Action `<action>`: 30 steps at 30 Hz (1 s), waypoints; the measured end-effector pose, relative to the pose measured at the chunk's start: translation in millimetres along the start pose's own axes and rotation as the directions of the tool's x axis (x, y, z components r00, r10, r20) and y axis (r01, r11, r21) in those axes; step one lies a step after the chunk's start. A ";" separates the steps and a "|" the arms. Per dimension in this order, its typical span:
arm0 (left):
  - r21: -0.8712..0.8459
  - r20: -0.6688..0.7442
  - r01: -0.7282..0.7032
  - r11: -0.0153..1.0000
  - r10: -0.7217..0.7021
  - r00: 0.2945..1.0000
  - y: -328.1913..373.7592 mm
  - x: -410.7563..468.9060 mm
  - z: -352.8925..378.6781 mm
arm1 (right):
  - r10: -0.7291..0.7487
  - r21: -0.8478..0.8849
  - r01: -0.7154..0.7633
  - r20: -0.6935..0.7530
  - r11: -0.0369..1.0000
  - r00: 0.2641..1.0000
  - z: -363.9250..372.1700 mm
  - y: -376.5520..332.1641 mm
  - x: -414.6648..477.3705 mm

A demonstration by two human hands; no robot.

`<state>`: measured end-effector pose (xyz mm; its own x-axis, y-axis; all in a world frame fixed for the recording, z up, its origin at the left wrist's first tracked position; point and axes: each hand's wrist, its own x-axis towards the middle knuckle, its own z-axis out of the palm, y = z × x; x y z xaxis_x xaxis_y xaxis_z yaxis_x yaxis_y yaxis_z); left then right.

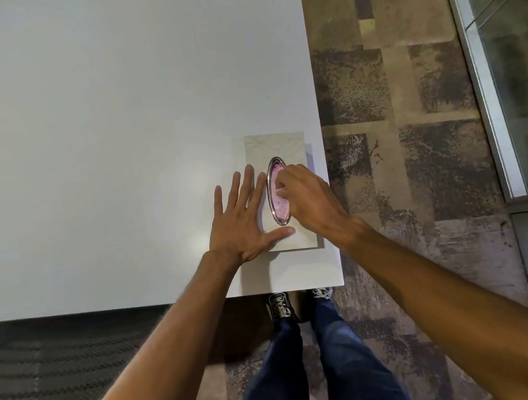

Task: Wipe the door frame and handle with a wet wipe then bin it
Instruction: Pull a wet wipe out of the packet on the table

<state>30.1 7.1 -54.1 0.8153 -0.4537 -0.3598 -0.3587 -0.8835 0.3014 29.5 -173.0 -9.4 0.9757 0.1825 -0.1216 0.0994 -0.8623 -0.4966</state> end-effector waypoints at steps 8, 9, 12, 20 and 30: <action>0.025 -0.009 0.000 1.000 0.000 1.000 -1.0 1.1 2.9 | 0.008 0.221 0.042 -0.224 0.974 0.975 -22.3 -10.3 -21.1; 0.034 -0.011 0.002 0.999 -0.001 1.000 -0.9 1.2 3.1 | 0.018 0.251 0.047 -0.249 0.967 0.968 -26.1 -12.1 -23.2; 0.070 -0.013 0.003 0.998 -0.002 1.000 -0.4 2.0 2.7 | 0.098 0.365 0.008 -0.271 0.931 0.958 -38.6 -17.6 -28.9; -0.007 -0.095 -0.041 0.999 0.041 0.995 16.1 -5.8 -15.4 | 0.420 0.714 -0.130 -0.245 0.688 0.874 -62.7 -19.3 -48.1; -0.170 -0.309 -0.289 0.942 0.228 0.923 94.2 -26.7 -64.2 | 0.666 0.890 -0.051 -0.300 0.453 0.683 -119.2 0.4 -109.5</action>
<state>3.8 -56.5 40.6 0.8117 -0.5840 0.0091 -0.4964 -0.6816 0.5376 -54.0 -249.6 106.2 0.7909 -0.5917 -0.1563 -0.1790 0.0206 -0.9836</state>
